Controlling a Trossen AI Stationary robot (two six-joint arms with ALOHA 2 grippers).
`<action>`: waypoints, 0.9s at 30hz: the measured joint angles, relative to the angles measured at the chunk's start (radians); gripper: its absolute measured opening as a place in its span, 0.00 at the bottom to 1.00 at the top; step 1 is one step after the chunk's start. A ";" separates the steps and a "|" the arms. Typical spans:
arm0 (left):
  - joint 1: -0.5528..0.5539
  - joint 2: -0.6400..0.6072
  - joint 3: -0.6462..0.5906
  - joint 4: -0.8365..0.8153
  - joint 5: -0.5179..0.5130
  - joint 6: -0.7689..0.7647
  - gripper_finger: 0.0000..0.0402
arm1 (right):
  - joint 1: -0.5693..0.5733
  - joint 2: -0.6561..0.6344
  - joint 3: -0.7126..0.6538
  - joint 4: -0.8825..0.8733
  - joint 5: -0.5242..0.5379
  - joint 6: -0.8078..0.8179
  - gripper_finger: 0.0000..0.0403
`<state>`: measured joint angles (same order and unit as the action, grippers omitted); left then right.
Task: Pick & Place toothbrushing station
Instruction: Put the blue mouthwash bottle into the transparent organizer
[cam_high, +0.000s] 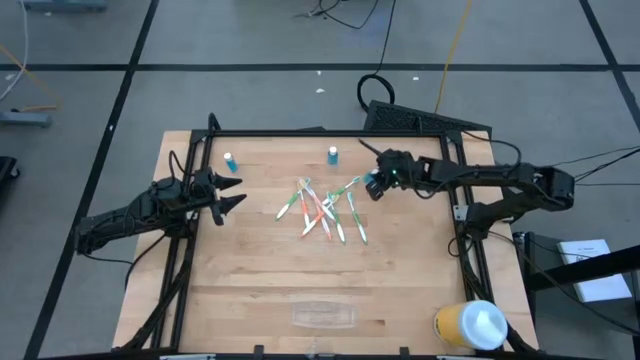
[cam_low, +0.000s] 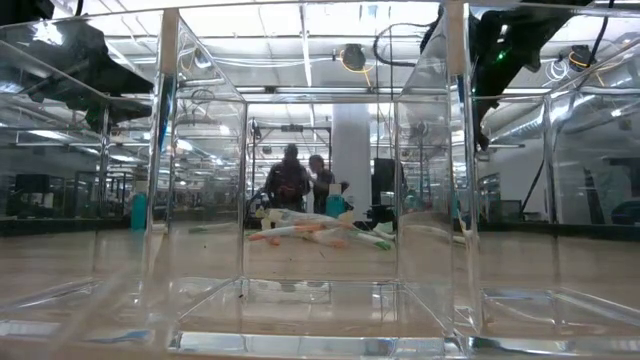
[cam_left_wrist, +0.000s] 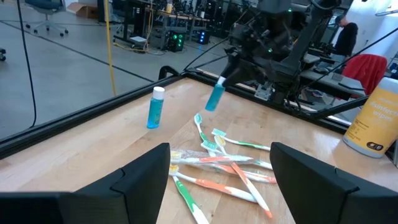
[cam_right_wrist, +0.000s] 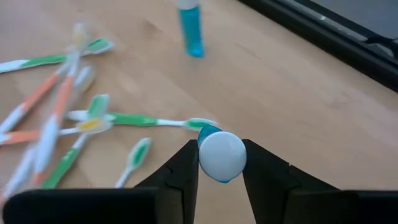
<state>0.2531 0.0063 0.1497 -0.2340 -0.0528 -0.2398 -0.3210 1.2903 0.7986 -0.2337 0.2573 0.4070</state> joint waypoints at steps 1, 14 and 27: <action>0.000 0.000 0.000 0.000 0.000 0.000 0.70 | 0.015 0.000 0.000 0.006 0.000 0.000 0.24; 0.000 0.000 0.000 0.000 0.000 0.000 0.70 | 0.189 0.000 0.000 0.099 -0.001 -0.001 0.24; 0.000 0.000 0.000 0.000 0.000 0.000 0.70 | 0.350 0.000 0.000 0.103 0.000 0.001 0.24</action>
<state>0.2531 0.0063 0.1497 -0.2340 -0.0528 -0.2398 0.0286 1.2903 0.7986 -0.1306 0.2568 0.4077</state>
